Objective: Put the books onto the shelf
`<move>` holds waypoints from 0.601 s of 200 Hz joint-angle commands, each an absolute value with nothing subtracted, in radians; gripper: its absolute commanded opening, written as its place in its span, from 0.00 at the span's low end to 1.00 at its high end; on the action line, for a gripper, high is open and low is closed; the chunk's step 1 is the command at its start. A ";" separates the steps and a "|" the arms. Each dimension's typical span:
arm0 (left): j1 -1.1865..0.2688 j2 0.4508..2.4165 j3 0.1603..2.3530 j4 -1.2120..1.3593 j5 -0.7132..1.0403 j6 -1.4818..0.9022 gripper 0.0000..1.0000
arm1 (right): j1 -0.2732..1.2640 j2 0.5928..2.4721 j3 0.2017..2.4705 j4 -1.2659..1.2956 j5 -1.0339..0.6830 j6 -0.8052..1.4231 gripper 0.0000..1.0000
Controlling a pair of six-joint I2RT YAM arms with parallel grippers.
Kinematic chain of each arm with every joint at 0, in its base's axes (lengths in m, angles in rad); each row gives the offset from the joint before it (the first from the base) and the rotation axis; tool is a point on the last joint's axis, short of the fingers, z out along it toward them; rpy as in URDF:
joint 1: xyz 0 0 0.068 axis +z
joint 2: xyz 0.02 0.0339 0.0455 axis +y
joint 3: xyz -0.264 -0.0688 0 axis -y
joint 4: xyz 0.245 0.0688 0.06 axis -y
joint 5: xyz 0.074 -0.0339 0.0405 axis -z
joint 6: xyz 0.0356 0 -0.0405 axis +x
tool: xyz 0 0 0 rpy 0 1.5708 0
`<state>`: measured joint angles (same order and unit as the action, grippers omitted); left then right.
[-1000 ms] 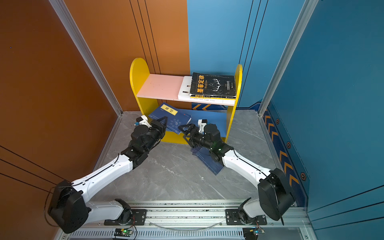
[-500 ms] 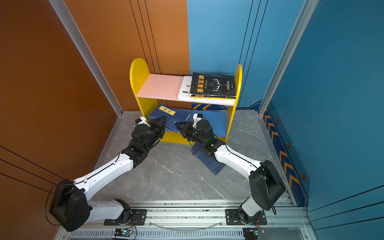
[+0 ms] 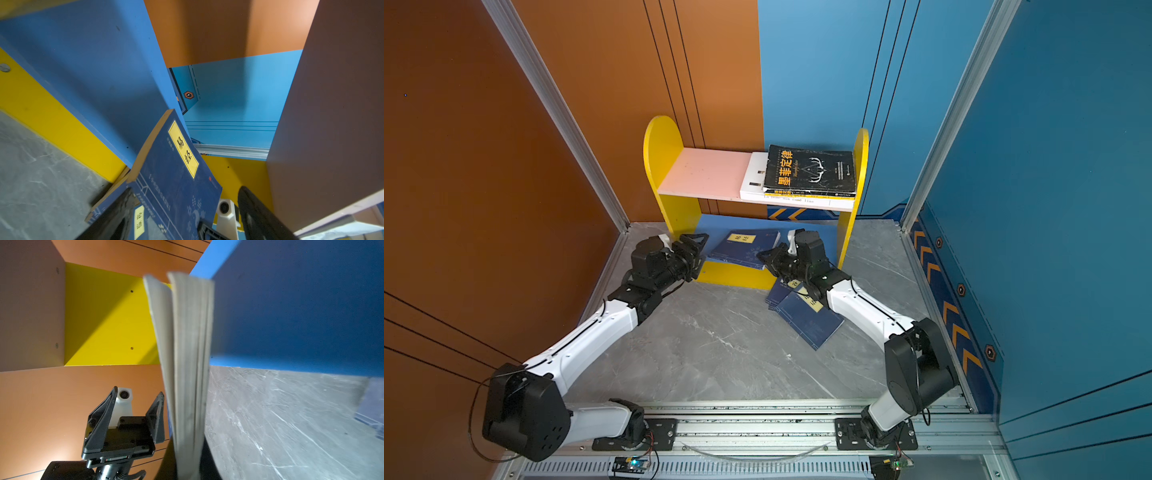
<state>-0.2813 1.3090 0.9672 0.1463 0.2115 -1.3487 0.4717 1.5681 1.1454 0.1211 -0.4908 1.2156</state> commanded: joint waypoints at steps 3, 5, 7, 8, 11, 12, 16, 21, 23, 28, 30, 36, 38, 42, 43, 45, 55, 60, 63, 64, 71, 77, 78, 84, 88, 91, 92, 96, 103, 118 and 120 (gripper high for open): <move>-0.251 1.324 1.056 0.012 0.414 -1.181 0.79 | 0.436 1.572 1.193 0.106 -0.640 1.136 0.00; -0.249 1.328 1.061 0.008 0.424 -1.173 0.79 | 0.433 1.573 1.195 0.106 -0.644 1.134 0.00; -0.246 1.333 1.064 0.002 0.434 -1.166 0.79 | 0.431 1.575 1.196 0.106 -0.648 1.132 0.00; -0.245 1.335 1.065 0.001 0.438 -1.163 0.79 | 0.429 1.574 1.197 0.107 -0.650 1.130 0.00; -0.240 1.340 1.070 -0.001 0.452 -1.158 0.78 | 0.426 1.575 1.199 0.107 -0.654 1.126 0.00; -0.239 1.343 1.071 -0.001 0.456 -1.155 0.78 | 0.426 1.575 1.199 0.107 -0.655 1.125 0.00; -0.233 1.349 1.074 -0.003 0.472 -1.149 0.78 | 0.422 1.578 1.202 0.106 -0.662 1.121 0.00; -0.228 1.357 1.076 0.000 0.487 -1.142 0.77 | 0.417 1.579 1.206 0.105 -0.666 1.117 0.00; -0.226 1.360 1.077 0.000 0.492 -1.139 0.77 | 0.414 1.580 1.207 0.104 -0.669 1.116 0.00; -0.221 1.367 1.081 0.000 0.499 -1.133 0.77 | 0.410 1.581 1.209 0.107 -0.676 1.114 0.00; -0.220 1.370 1.081 -0.001 0.501 -1.131 0.76 | 0.409 1.582 1.211 0.109 -0.679 1.114 0.00; -0.216 1.378 1.082 -0.003 0.501 -1.125 0.76 | 0.405 1.585 1.213 0.116 -0.690 1.111 0.00; -0.215 1.380 1.083 -0.003 0.502 -1.122 0.76 | 0.403 1.587 1.215 0.118 -0.694 1.110 0.00; -0.215 1.385 1.083 -0.003 0.500 -1.119 0.76 | 0.400 1.588 1.217 0.119 -0.701 1.109 0.00; -0.214 1.387 1.084 -0.004 0.500 -1.119 0.75 | 0.400 1.588 1.218 0.119 -0.702 1.109 0.00; -0.213 1.390 1.084 -0.004 0.500 -1.117 0.75 | 0.398 1.589 1.220 0.120 -0.705 1.108 0.00; -0.213 1.405 1.087 -0.002 0.501 -1.113 0.74 | 0.393 1.590 1.221 0.126 -0.715 1.108 0.00; -0.213 1.414 1.089 0.000 0.504 -1.111 0.73 | 0.391 1.592 1.223 0.129 -0.718 1.108 0.00; -0.213 1.420 1.089 0.003 0.507 -1.110 0.72 | 0.388 1.593 1.223 0.133 -0.720 1.108 0.00; -0.213 1.422 1.089 0.005 0.507 -1.110 0.72 | 0.388 1.594 1.223 0.134 -0.721 1.108 0.00; -0.213 1.432 1.090 0.012 0.512 -1.111 0.71 | 0.384 1.594 1.223 0.141 -0.724 1.109 0.00; -0.213 1.442 1.093 0.014 0.514 -1.112 0.70 | 0.381 1.595 1.222 0.149 -0.726 1.112 0.00; -0.213 1.443 1.093 0.013 0.514 -1.111 0.70 | 0.380 1.595 1.223 0.149 -0.727 1.112 0.00; -0.213 1.450 1.096 0.014 0.515 -1.107 0.69 | 0.378 1.597 1.223 0.157 -0.728 1.114 0.00; -0.213 1.455 1.100 0.014 0.516 -1.105 0.69 | 0.377 1.598 1.223 0.161 -0.729 1.115 0.00; -0.213 1.459 1.102 0.015 0.518 -1.104 0.69 | 0.376 1.598 1.223 0.165 -0.731 1.116 0.00; -0.213 1.460 1.103 0.015 0.519 -1.104 0.69 | 0.377 1.599 1.224 0.166 -0.731 1.117 0.00; -0.213 1.465 1.106 0.018 0.523 -1.103 0.69 | 0.376 1.600 1.223 0.172 -0.731 1.118 0.00; -0.213 1.474 1.111 0.030 0.536 -1.103 0.69 | 0.375 1.603 1.223 0.183 -0.734 1.120 0.00; -0.214 1.495 1.110 0.086 0.573 -1.130 0.66 | 0.374 1.617 1.226 0.207 -0.741 1.131 0.00; -0.215 1.497 1.109 0.095 0.577 -1.134 0.65 | 0.375 1.619 1.227 0.210 -0.742 1.132 0.00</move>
